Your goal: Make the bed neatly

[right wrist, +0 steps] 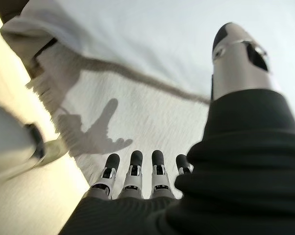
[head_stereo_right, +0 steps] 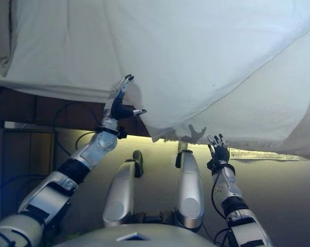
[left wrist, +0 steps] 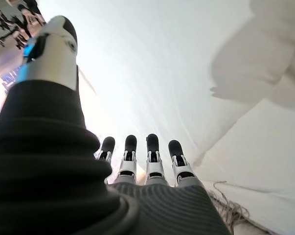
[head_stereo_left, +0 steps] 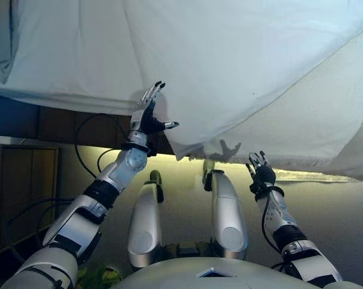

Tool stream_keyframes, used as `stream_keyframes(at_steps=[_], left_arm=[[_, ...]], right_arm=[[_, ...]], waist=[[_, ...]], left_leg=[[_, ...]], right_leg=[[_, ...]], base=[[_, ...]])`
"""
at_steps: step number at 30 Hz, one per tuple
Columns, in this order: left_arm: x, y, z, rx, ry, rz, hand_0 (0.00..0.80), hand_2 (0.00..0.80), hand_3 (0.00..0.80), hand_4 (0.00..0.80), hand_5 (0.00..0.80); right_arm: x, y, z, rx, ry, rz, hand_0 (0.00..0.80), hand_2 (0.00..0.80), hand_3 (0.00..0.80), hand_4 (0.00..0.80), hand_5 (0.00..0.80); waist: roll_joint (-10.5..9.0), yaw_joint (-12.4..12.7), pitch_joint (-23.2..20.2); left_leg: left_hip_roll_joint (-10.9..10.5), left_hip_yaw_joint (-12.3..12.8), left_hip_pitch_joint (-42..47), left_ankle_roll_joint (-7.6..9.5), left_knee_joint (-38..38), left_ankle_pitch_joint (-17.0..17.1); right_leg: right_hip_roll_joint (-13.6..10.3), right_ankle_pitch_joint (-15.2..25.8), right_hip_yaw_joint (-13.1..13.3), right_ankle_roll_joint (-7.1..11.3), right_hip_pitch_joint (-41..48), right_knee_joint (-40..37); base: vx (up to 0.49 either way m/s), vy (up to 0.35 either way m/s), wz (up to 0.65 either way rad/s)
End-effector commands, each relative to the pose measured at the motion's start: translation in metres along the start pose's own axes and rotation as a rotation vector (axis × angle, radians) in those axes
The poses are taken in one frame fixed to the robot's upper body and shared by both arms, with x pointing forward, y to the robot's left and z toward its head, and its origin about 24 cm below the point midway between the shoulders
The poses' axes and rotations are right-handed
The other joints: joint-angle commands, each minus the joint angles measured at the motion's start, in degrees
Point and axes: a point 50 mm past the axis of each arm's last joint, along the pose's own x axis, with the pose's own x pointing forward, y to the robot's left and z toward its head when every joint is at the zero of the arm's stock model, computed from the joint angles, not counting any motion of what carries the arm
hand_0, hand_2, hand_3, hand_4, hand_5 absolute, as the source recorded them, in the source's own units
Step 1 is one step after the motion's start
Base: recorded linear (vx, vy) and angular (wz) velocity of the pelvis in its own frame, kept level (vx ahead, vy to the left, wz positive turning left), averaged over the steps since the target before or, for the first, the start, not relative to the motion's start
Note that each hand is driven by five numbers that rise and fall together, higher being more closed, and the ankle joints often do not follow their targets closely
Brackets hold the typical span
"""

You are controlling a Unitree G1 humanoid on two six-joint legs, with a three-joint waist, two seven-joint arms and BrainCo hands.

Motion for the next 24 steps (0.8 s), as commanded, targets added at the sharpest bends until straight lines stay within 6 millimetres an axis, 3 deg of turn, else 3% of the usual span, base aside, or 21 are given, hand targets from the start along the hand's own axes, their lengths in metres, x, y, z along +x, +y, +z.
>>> stream_keyframes(at_steps=[1, 7, 15, 24], left_arm=[[0.034, 0.01, 0.039, 0.055, -0.185, 0.172, 0.0, 0.0, 0.0, 0.0, 0.0], [0.064, 0.033, 0.064, 0.208, -0.316, 0.254, 0.0, 0.0, 0.0, 0.0, 0.0], [0.075, 0.043, 0.09, 0.313, -0.431, 0.324, 0.0, 0.0, 0.0, 0.0, 0.0], [0.085, 0.05, 0.107, 0.481, -0.488, 0.374, 0.0, 0.0, 0.0, 0.0, 0.0]], right_arm=[[0.006, 0.005, 0.018, -0.034, -0.073, 0.049, 0.0, 0.0, 0.0, 0.0, 0.0], [0.012, 0.024, 0.036, -0.025, -0.111, 0.08, 0.0, 0.0, 0.0, 0.0, 0.0], [0.007, 0.02, 0.038, -0.006, -0.137, 0.094, 0.0, 0.0, 0.0, 0.0, 0.0], [0.006, 0.03, 0.039, 0.019, -0.15, 0.141, 0.0, 0.0, 0.0, 0.0, 0.0]], waist=[[1.94, -2.0, 0.3], [1.68, -4.1, 3.3], [2.39, -6.1, 3.4], [2.28, -7.0, 3.4]], left_leg=[[2.1, -2.2, 1.9, 0.83, -11.0, 7.9], [3.1, 0.5, -3.4, 0.01, -9.4, 8.3], [2.4, 1.7, -9.5, 0.31, -5.6, 7.4], [2.8, 2.5, -14.8, 1.0, -1.9, 6.8]], right_leg=[[-1.3, 0.4, 3.0, 3.88, -3.3, 3.7], [-0.5, 0.3, 3.5, 3.79, -7.5, 5.1], [-0.6, 0.4, 5.2, 3.6, -12.3, 5.8], [-0.7, 0.2, 6.2, 3.33, -15.7, 6.6]], base=[[-0.121, 0.008, 0.0], [-0.055, 0.01, -0.1], [0.006, 0.012, -0.12], [0.009, -0.034, -0.06]])
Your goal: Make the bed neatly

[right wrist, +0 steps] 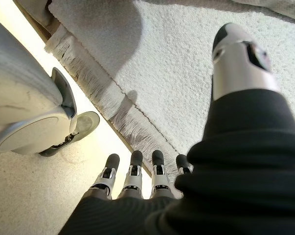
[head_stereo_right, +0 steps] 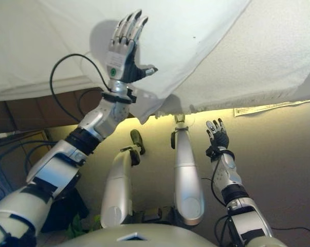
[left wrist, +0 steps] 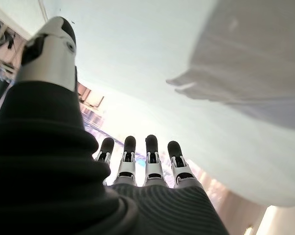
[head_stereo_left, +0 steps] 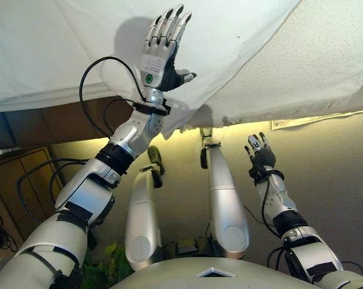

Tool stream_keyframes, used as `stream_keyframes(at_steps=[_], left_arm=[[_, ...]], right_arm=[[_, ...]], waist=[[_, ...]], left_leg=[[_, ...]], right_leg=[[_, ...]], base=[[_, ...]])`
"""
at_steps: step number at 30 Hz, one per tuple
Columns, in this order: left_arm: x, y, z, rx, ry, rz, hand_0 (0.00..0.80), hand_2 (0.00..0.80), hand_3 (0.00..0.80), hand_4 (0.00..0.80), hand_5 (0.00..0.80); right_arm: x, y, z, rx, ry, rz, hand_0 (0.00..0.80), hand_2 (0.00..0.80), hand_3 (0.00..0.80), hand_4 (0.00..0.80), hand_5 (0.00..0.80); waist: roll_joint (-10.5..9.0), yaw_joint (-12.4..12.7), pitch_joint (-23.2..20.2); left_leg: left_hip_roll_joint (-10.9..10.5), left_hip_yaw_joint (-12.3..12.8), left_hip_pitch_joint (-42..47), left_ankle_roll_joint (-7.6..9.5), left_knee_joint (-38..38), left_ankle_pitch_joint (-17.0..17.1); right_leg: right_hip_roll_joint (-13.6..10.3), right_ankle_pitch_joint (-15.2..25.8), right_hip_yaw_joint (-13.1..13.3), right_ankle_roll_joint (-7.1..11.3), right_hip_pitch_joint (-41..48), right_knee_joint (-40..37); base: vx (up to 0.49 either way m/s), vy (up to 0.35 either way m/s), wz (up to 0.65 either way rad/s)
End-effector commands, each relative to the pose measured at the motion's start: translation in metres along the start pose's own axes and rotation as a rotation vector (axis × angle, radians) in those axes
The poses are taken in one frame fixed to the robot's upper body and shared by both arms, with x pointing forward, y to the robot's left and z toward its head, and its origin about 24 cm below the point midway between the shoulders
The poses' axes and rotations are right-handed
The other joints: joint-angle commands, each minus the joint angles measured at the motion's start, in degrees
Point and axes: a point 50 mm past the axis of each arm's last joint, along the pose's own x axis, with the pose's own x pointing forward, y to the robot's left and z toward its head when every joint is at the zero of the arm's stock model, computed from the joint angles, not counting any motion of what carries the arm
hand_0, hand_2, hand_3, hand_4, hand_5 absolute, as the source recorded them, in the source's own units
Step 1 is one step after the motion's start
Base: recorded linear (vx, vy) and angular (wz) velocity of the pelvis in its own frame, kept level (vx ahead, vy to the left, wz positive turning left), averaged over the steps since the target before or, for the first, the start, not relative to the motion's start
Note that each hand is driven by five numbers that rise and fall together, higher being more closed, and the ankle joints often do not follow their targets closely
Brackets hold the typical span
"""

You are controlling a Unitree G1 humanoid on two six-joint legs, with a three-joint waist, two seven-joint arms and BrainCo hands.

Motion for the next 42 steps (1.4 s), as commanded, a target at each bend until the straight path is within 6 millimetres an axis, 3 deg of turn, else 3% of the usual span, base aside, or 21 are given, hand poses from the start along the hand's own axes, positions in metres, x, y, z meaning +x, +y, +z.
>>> stream_keyframes(at_steps=[1, 6, 12, 15, 19, 22, 23, 24, 37, 42], left_arm=[[0.025, 0.023, 0.009, 0.062, -0.093, 0.12, 0.0, 0.0, 0.0, 0.0, 0.0], [0.038, 0.02, 0.018, 0.12, -0.11, 0.053, 0.0, 0.0, 0.0, 0.0, 0.0], [0.036, 0.012, 0.018, 0.187, -0.107, 0.019, 0.0, 0.0, 0.0, 0.0, 0.0], [0.036, 0.013, 0.003, 0.247, -0.036, -0.024, 0.0, 0.0, 0.0, 0.0, 0.0], [0.024, 0.007, -0.035, 0.364, 0.152, -0.12, 0.0, 0.0, 0.0, 0.0, 0.0], [0.018, 0.005, -0.045, 0.382, 0.202, -0.163, 0.0, 0.0, 0.0, 0.0, 0.0], [0.017, 0.004, -0.047, 0.382, 0.218, -0.18, 0.637, 0.637, 0.637, 0.637, 0.637], [0.015, 0.003, -0.047, 0.377, 0.229, -0.189, 0.8, 0.8, 0.8, 0.8, 0.8], [0.019, 0.004, -0.038, 0.284, 0.21, -0.181, 0.8, 0.8, 0.8, 0.8, 0.8], [-0.002, -0.001, -0.048, 0.183, 0.253, -0.192, 0.8, 0.8, 0.8, 0.8, 0.8]], right_arm=[[-0.005, -0.005, 0.017, 0.0, -0.072, 0.033, 0.0, 0.0, 0.0, 0.0, 0.0], [-0.002, 0.001, 0.031, 0.014, -0.108, 0.058, 0.0, 0.0, 0.0, 0.0, 0.0], [-0.012, 0.011, 0.032, 0.018, -0.13, 0.135, 0.0, 0.0, 0.0, 0.0, 0.0], [-0.019, 0.01, 0.031, 0.027, -0.137, 0.165, 0.0, 0.0, 0.0, 0.0, 0.0], [-0.025, 0.01, 0.032, 0.039, -0.15, 0.197, 0.0, 0.0, 0.0, 0.0, 0.0], [-0.027, 0.013, 0.036, 0.036, -0.164, 0.216, 0.0, 0.0, 0.0, 0.0, 0.0], [-0.028, 0.016, 0.037, 0.033, -0.17, 0.225, 0.0, 0.0, 0.0, 0.0, 0.0], [-0.028, 0.018, 0.039, 0.027, -0.176, 0.233, 0.0, 0.0, 0.0, 0.0, 0.0], [-0.029, 0.019, 0.041, 0.014, -0.18, 0.219, 0.0, 0.0, 0.0, 0.0, 0.0], [-0.03, 0.011, 0.036, 0.022, -0.171, 0.191, 0.0, 0.0, 0.0, 0.0, 0.0]], waist=[[1.59, -1.7, 0.5], [1.82, -3.2, 0.5], [0.36, -4.9, 0.5], [-0.48, -5.3, 0.5], [-0.92, -5.7, 0.5], [-0.65, -5.6, 0.5], [-0.55, -5.5, 0.5], [-0.44, -5.5, 0.5], [0.25, -4.7, 0.5], [0.6, -3.3, 0.5]], left_leg=[[2.1, -2.4, -3.8, 1.98, -1.7, 5.9], [2.0, -1.4, -5.5, 1.97, -0.3, 5.4], [2.4, -1.2, -9.4, 2.29, 2.7, 3.5], [2.8, -0.8, -11.7, 2.69, 4.1, 3.2], [2.9, -0.4, -13.4, 3.07, 3.9, 4.0], [2.5, -0.4, -13.5, 3.12, 3.4, 4.5], [2.4, -0.4, -13.6, 3.13, 3.1, 4.7], [2.3, -0.4, -13.7, 3.14, 3.0, 4.9], [1.5, -0.6, -11.0, 3.14, 0.8, 6.1], [1.6, -1.0, -5.9, 2.8, -2.1, 7.2]], right_leg=[[-3.3, -1.6, 0.4, 5.0, -0.2, 4.0], [-3.2, -1.3, 1.5, 4.99, -1.9, 3.9], [-2.1, -2.2, 2.6, 5.07, -4.6, 4.6], [-1.6, -1.9, 2.8, 5.16, -6.1, 4.7], [-1.5, -1.6, 2.9, 5.21, -7.4, 4.4], [-1.7, -1.4, 2.9, 5.34, -7.6, 4.1], [-1.8, -1.4, 2.8, 5.35, -7.7, 4.0], [-1.8, -1.4, 2.8, 5.32, -7.8, 4.1], [-2.5, -1.6, 1.9, 5.3, -5.3, 3.3], [-3.3, -1.6, 0.3, 5.44, 0.2, 1.2]], base=[[0.04, 0.043, -0.11], [0.046, 0.048, -0.2], [0.059, 0.02, -0.14], [0.006, 0.0, -0.21], [0.01, 0.016, -0.01], [0.02, 0.04, -0.01], [0.019, 0.056, 0.0], [0.014, 0.05, -0.01], [0.006, 0.028, 0.0], [0.016, 0.036, 0.0]])
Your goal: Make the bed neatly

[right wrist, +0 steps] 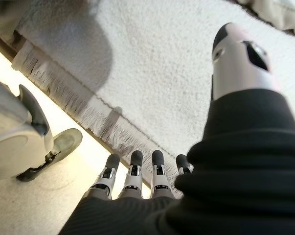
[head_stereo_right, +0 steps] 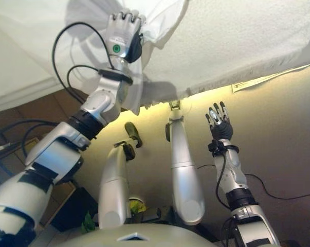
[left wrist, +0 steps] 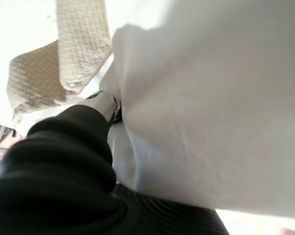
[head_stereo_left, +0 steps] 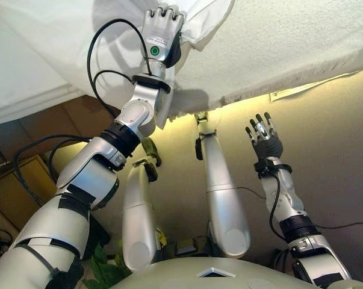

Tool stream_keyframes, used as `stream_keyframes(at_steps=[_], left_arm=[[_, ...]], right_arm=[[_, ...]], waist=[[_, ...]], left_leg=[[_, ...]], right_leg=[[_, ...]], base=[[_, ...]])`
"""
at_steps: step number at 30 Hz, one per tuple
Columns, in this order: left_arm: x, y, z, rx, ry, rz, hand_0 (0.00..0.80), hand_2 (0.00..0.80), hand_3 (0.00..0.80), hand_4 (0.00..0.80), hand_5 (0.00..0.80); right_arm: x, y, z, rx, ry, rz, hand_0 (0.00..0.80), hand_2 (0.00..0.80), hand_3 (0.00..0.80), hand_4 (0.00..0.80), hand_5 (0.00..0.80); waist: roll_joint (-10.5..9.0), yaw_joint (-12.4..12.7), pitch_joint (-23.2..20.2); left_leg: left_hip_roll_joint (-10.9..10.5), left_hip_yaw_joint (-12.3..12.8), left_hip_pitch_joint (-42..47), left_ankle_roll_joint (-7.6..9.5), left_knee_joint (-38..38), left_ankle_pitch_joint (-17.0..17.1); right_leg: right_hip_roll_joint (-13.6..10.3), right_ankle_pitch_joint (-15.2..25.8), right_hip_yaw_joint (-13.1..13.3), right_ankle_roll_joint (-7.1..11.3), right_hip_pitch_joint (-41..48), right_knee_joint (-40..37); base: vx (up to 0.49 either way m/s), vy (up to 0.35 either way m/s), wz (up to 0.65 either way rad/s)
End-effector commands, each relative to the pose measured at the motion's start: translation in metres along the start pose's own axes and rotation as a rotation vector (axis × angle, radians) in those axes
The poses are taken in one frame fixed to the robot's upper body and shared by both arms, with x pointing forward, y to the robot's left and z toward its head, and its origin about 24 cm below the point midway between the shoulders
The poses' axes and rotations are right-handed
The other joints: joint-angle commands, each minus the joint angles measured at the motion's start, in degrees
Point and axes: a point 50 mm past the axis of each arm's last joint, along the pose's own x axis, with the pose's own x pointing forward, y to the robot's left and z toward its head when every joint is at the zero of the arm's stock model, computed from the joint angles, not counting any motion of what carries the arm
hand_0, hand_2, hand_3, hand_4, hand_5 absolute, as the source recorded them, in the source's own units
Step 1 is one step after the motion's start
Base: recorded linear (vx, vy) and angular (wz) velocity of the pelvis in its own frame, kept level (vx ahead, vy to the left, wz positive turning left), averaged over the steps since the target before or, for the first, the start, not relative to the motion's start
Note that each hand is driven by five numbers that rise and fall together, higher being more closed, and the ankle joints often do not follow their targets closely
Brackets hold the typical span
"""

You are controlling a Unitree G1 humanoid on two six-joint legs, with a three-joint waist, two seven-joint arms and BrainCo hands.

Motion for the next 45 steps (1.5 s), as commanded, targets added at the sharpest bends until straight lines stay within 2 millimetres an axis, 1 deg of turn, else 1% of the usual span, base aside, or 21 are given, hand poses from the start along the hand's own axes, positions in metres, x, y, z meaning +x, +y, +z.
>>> stream_keyframes(at_steps=[1, 2, 3, 7, 10, 12, 14, 18, 21, 23, 25, 28, 29, 30, 31, 33, 34, 35, 36, 40, 45], left_arm=[[-0.028, -0.015, -0.039, -0.063, 0.122, -0.05, 0.8, 0.8, 0.8, 0.8, 0.8], [-0.031, -0.017, -0.042, -0.074, 0.133, -0.053, 0.8, 0.8, 0.8, 0.8, 0.8], [-0.039, -0.021, -0.05, -0.091, 0.158, -0.056, 0.8, 0.8, 0.8, 0.8, 0.8], [-0.073, -0.039, -0.071, -0.142, 0.227, -0.098, 0.8, 0.8, 0.8, 0.8, 0.8], [-0.098, -0.048, -0.088, -0.166, 0.283, -0.122, 0.8, 0.8, 0.8, 0.8, 0.8], [-0.11, -0.05, -0.097, -0.178, 0.318, -0.127, 0.8, 0.8, 0.8, 0.8, 0.8], [-0.125, -0.052, -0.105, -0.202, 0.363, -0.14, 0.8, 0.8, 0.8, 0.8, 0.8], [-0.166, -0.056, -0.127, -0.268, 0.524, -0.166, 0.8, 0.8, 0.8, 0.8, 0.8], [-0.202, -0.056, -0.148, -0.26, 0.637, -0.2, 0.8, 0.8, 0.8, 0.8, 0.8], [-0.231, -0.056, -0.162, -0.227, 0.721, -0.244, 0.8, 0.8, 0.8, 0.8, 0.8], [-0.257, -0.053, -0.176, -0.217, 0.812, -0.278, 0.8, 0.8, 0.8, 0.8, 0.8], [-0.288, -0.048, -0.189, -0.196, 0.904, -0.34, 0.8, 0.8, 0.8, 0.8, 0.8], [-0.293, -0.047, -0.191, -0.19, 0.923, -0.354, 0.8, 0.8, 0.8, 0.8, 0.8], [-0.306, -0.046, -0.194, -0.19, 0.977, -0.378, 0.8, 0.8, 0.8, 0.8, 0.8], [-0.316, -0.045, -0.196, -0.189, 1.014, -0.388, 0.8, 0.8, 0.8, 0.8, 0.8], [-0.328, -0.045, -0.195, -0.192, 1.039, -0.414, 0.8, 0.8, 0.8, 0.8, 0.8], [-0.332, -0.046, -0.193, -0.204, 1.039, -0.432, 0.524, 0.524, 0.524, 0.524, 0.524], [-0.334, -0.048, -0.191, -0.213, 1.033, -0.442, 0.201, 0.201, 0.201, 0.201, 0.201], [-0.335, -0.049, -0.188, -0.22, 1.026, -0.454, 0.0, 0.0, 0.0, 0.0, 0.0], [-0.331, -0.055, -0.178, -0.277, 0.968, -0.492, 0.0, 0.0, 0.0, 0.0, 0.0], [-0.315, -0.059, -0.17, -0.36, 0.898, -0.495, 0.0, 0.0, 0.0, 0.0, 0.0]], right_arm=[[-0.016, -0.014, 0.004, -0.04, -0.022, -0.015, 0.0, 0.0, 0.0, 0.0, 0.0], [-0.016, -0.014, 0.004, -0.044, -0.02, -0.017, 0.0, 0.0, 0.0, 0.0, 0.0], [-0.014, -0.015, 0.004, -0.049, -0.023, -0.025, 0.0, 0.0, 0.0, 0.0, 0.0], [-0.016, -0.025, -0.004, -0.049, -0.004, -0.071, 0.0, 0.0, 0.0, 0.0, 0.0], [-0.02, -0.032, -0.011, -0.041, 0.014, -0.109, 0.0, 0.0, 0.0, 0.0, 0.0], [-0.022, -0.036, -0.014, -0.039, 0.021, -0.131, 0.0, 0.0, 0.0, 0.0, 0.0], [-0.026, -0.042, -0.017, -0.034, 0.03, -0.158, 0.0, 0.0, 0.0, 0.0, 0.0], [-0.039, -0.054, -0.029, -0.013, 0.064, -0.218, 0.0, 0.0, 0.0, 0.0, 0.0], [-0.048, -0.06, -0.038, 0.006, 0.085, -0.257, 0.0, 0.0, 0.0, 0.0, 0.0], [-0.056, -0.066, -0.045, 0.003, 0.112, -0.281, 0.0, 0.0, 0.0, 0.0, 0.0], [-0.061, -0.072, -0.046, -0.007, 0.131, -0.295, 0.0, 0.0, 0.0, 0.0, 0.0], [-0.069, -0.08, -0.048, -0.015, 0.15, -0.318, 0.0, 0.0, 0.0, 0.0, 0.0], [-0.071, -0.081, -0.048, -0.016, 0.153, -0.321, 0.0, 0.0, 0.0, 0.0, 0.0], [-0.073, -0.084, -0.049, -0.018, 0.161, -0.33, 0.0, 0.0, 0.0, 0.0, 0.0], [-0.074, -0.085, -0.049, -0.019, 0.165, -0.333, 0.0, 0.0, 0.0, 0.0, 0.0], [-0.077, -0.086, -0.052, -0.017, 0.176, -0.344, 0.0, 0.0, 0.0, 0.0, 0.0], [-0.079, -0.086, -0.054, -0.015, 0.182, -0.353, 0.0, 0.0, 0.0, 0.0, 0.0], [-0.081, -0.086, -0.056, -0.016, 0.186, -0.356, 0.0, 0.0, 0.0, 0.0, 0.0], [-0.082, -0.085, -0.057, -0.017, 0.191, -0.359, 0.0, 0.0, 0.0, 0.0, 0.0], [-0.083, -0.086, -0.058, -0.018, 0.196, -0.365, 0.0, 0.0, 0.0, 0.0, 0.0], [-0.084, -0.089, -0.055, -0.013, 0.189, -0.367, 0.0, 0.0, 0.0, 0.0, 0.0]], waist=[[0.57, 0.0, 0.4], [0.6, 0.2, 0.4], [0.67, 0.8, 0.4], [0.56, 2.8, 0.4], [0.19, 4.5, 0.4], [0.01, 5.4, 0.4], [0.03, 6.3, -0.8], [-0.05, 8.6, -4.9], [-0.05, 10.1, -7.6], [0.09, 10.8, -9.7], [0.32, 11.4, -11.6], [0.76, 12.4, -14.1], [0.84, 12.6, -14.4], [0.98, 13.0, -15.3], [1.02, 13.3, -15.8], [1.03, 13.7, -16.8], [1.0, 14.0, -17.4], [0.97, 14.2, -17.7], [0.94, 14.4, -17.9], [0.98, 14.7, -18.3], [0.81, 14.7, -18.0]], left_leg=[[1.1, -3.0, -0.3, 2.99, -5.8, 10.6], [1.1, -3.1, 0.3, 2.94, -6.1, 10.7], [1.1, -3.0, 0.9, 3.11, -7.5, 12.7], [1.1, -3.7, 6.3, 2.75, -9.3, 13.2], [1.3, -4.2, 11.3, 2.57, -11.8, 13.7], [1.2, -4.5, 14.6, 2.37, -13.6, 14.2], [1.1, -4.7, 16.9, 2.36, -15.2, 14.5], [0.9, -5.6, 21.6, 2.34, -19.4, 15.1], [1.0, -6.0, 24.7, 2.29, -22.1, 15.3], [1.2, -6.1, 27.2, 2.09, -24.3, 15.6], [1.3, -6.1, 29.5, 1.91, -26.2, 15.8], [1.1, -6.5, 31.7, 1.8, -28.0, 15.9], [1.1, -6.6, 32.1, 1.78, -28.2, 15.9], [1.1, -6.8, 32.8, 1.75, -28.6, 15.8], [1.1, -7.0, 33.3, 1.72, -28.9, 15.7], [1.1, -7.4, 34.3, 1.67, -29.4, 15.6], [1.0, -7.6, 34.9, 1.71, -29.7, 15.4], [1.0, -7.8, 35.2, 1.74, -29.8, 15.4], [1.0, -7.9, 35.3, 1.76, -29.7, 15.3], [1.1, -8.0, 35.4, 1.71, -29.7, 15.2], [1.3, -8.1, 35.3, 1.64, -29.7, 15.1]], right_leg=[[-4.5, -3.1, -2.5, 5.51, 7.5, 0.2], [-4.7, -3.1, -2.7, 5.52, 8.2, -0.1], [-5.2, -1.4, -3.4, 5.17, 9.0, -1.4], [-6.5, -1.5, -5.4, 5.31, 15.9, -3.4], [-7.4, -1.4, -6.9, 5.68, 21.6, -5.6], [-7.9, -1.3, -7.8, 6.0, 25.4, -7.2], [-8.4, -1.2, -8.5, 6.28, 28.0, -8.7], [-9.3, -0.8, -10.5, 6.84, 33.9, -12.6], [-9.6, -0.2, -11.9, 6.9, 37.9, -15.8], [-9.5, 0.1, -13.0, 7.07, 41.1, -18.3], [-9.2, 0.1, -13.9, 7.08, 44.2, -20.8], [-9.0, 0.3, -14.8, 7.04, 47.1, -22.9], [-9.0, 0.3, -15.0, 7.07, 47.6, -23.2], [-9.0, 0.2, -15.3, 7.18, 48.7, -23.8], [-8.9, 0.1, -15.5, 7.23, 49.4, -24.3], [-8.7, -0.1, -15.9, 7.28, 50.8, -25.1], [-8.7, -0.1, -16.1, 7.31, 51.6, -25.5], [-8.6, -0.2, -16.2, 7.33, 52.0, -25.7], [-8.6, -0.2, -16.2, 7.4, 52.2, -25.7], [-8.4, -0.4, -16.5, 7.67, 52.7, -26.0], [-8.2, -0.1, -16.6, 7.89, 52.8, -26.6]], base=[[0.016, 0.035, 0.01], [-0.069, 0.039, 0.06], [-0.063, 0.024, 0.09], [0.0, 0.006, 0.14], [0.024, 0.0, 0.19], [0.034, 0.017, 0.31], [0.067, 0.029, 0.27], [0.098, 0.014, 0.28], [0.105, 0.001, 0.2], [0.145, 0.043, 0.17], [0.146, 0.067, 0.09], [0.126, 0.058, 0.12], [0.13, 0.049, 0.15], [0.106, 0.037, 0.1], [0.125, 0.029, 0.05], [0.126, 0.006, 0.03], [0.128, -0.006, 0.04], [0.11, -0.011, 0.06], [0.069, -0.013, 0.12], [0.025, -0.011, 0.08], [-0.001, -0.006, 0.0]])
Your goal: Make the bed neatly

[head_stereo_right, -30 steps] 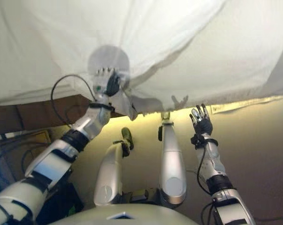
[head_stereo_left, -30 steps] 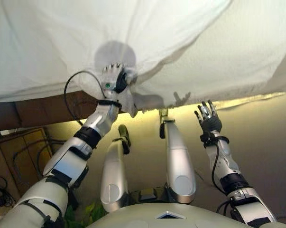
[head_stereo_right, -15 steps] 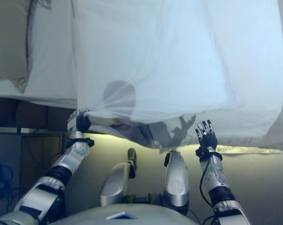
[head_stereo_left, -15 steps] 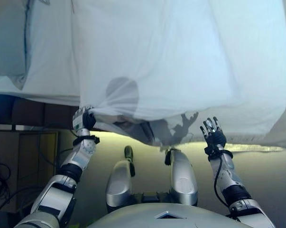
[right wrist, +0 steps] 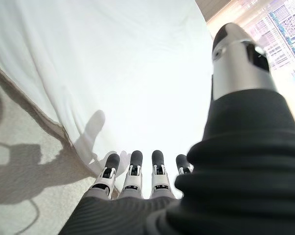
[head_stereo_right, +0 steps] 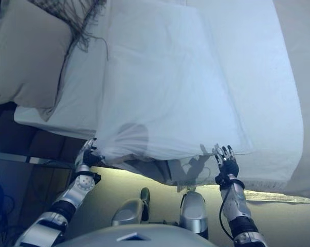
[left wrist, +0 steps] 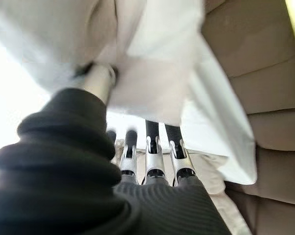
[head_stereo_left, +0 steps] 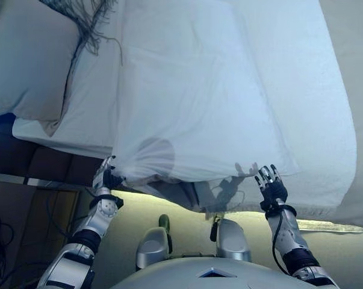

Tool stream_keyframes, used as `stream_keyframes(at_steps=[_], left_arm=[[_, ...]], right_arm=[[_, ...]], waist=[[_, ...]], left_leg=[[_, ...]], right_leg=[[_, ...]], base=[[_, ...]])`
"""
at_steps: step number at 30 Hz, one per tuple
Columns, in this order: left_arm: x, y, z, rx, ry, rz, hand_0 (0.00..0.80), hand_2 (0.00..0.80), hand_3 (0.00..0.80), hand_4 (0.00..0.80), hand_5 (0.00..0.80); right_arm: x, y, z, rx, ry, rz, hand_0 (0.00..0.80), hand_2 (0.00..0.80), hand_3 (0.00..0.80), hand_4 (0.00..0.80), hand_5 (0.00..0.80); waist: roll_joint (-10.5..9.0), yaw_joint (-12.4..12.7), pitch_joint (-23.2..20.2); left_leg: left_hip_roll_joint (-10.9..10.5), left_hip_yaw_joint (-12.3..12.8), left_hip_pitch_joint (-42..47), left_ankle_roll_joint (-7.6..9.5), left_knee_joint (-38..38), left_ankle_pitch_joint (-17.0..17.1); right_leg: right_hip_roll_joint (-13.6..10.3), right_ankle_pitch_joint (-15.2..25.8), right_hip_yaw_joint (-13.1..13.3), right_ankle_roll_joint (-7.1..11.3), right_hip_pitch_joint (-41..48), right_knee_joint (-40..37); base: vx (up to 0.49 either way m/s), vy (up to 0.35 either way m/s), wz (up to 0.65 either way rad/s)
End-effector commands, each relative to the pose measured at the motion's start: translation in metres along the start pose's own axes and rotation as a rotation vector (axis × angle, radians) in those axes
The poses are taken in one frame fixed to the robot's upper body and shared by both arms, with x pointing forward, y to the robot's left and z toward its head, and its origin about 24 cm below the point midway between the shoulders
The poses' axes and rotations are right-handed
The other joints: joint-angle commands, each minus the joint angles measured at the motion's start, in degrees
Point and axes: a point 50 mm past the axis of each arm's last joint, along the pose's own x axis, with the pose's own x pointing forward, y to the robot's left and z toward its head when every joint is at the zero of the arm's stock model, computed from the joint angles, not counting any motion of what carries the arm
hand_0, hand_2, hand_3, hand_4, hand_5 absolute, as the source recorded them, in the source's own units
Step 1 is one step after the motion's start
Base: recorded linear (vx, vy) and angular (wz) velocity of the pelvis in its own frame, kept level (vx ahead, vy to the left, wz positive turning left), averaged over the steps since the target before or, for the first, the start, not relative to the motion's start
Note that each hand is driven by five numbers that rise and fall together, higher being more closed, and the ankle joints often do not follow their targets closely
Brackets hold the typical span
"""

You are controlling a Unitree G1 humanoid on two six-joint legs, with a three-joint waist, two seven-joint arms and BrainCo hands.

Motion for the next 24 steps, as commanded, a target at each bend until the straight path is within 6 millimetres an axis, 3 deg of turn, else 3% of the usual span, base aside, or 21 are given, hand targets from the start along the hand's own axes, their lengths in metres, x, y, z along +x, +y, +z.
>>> stream_keyframes(at_steps=[1, 8, 11, 15, 19, 24], left_arm=[[0.015, 0.05, -0.014, 0.03, -0.007, 0.088, 0.0, 0.0, 0.0, 0.0, 0.0], [0.012, 0.028, -0.009, -0.046, 0.01, -0.025, 0.0, 0.0, 0.0, 0.0, 0.0], [0.009, 0.024, -0.001, -0.076, -0.058, -0.024, 0.0, 0.0, 0.0, 0.0, 0.0], [0.017, 0.034, 0.043, -0.045, -0.306, 0.005, 0.0, 0.0, 0.0, 0.0, 0.0], [0.023, 0.046, 0.107, 0.016, -0.596, 0.035, 0.0, 0.0, 0.0, 0.0, 0.0], [0.031, 0.053, 0.177, 0.093, -0.812, 0.101, 0.0, 0.0, 0.0, 0.0, 0.0]], right_arm=[[-0.005, -0.007, 0.0, 0.02, -0.023, -0.013, 0.0, 0.0, 0.0, 0.0, 0.0], [-0.001, -0.001, 0.006, 0.022, -0.035, 0.001, 0.0, 0.0, 0.0, 0.0, 0.0], [-0.002, 0.002, 0.005, 0.018, -0.033, -0.001, 0.0, 0.0, 0.0, 0.0, 0.0], [0.0, 0.0, 0.009, 0.015, -0.05, 0.0, 0.0, 0.0, 0.0, 0.0, 0.0], [0.008, 0.0, 0.016, 0.021, -0.084, 0.0, 0.0, 0.0, 0.0, 0.0, 0.0], [0.025, 0.023, 0.035, 0.025, -0.152, 0.064, 0.0, 0.0, 0.0, 0.0, 0.0]], waist=[[-2.98, 3.0, -1.1], [-2.99, 2.3, 0.2], [-3.25, 1.9, 0.5], [-3.62, 1.6, 1.9], [-3.86, 1.7, 4.5], [-4.25, 0.3, 8.7]], left_leg=[[0.1, -0.5, -5.6, 1.47, -1.3, 6.7], [0.3, -0.5, -7.1, 1.57, 0.6, 6.5], [0.4, -0.1, -7.2, 1.56, 1.3, 6.3], [0.4, 0.1, -9.0, 1.63, 2.4, 6.2], [0.1, -0.3, -12.4, 1.63, 4.6, 6.0], [-0.5, 0.0, -18.5, 1.67, 8.7, 5.9]], right_leg=[[-5.3, -2.8, 1.9, 6.01, 3.3, 1.7], [-5.2, -2.6, 2.8, 5.98, 2.2, 2.5], [-5.2, -2.6, 3.4, 5.96, 2.1, 2.5], [-5.2, -2.4, 4.0, 6.13, 0.5, 3.1], [-5.5, -1.8, 4.1, 6.42, -2.3, 4.2], [-5.8, -0.9, 5.2, 6.36, -7.7, 6.3]], base=[[0.0, 0.0, 0.0], [-0.004, -0.015, 0.0], [0.031, -0.031, -0.01], [-0.055, -0.053, -0.03], [-0.135, -0.073, -0.02], [-0.173, -0.04, -0.07]])
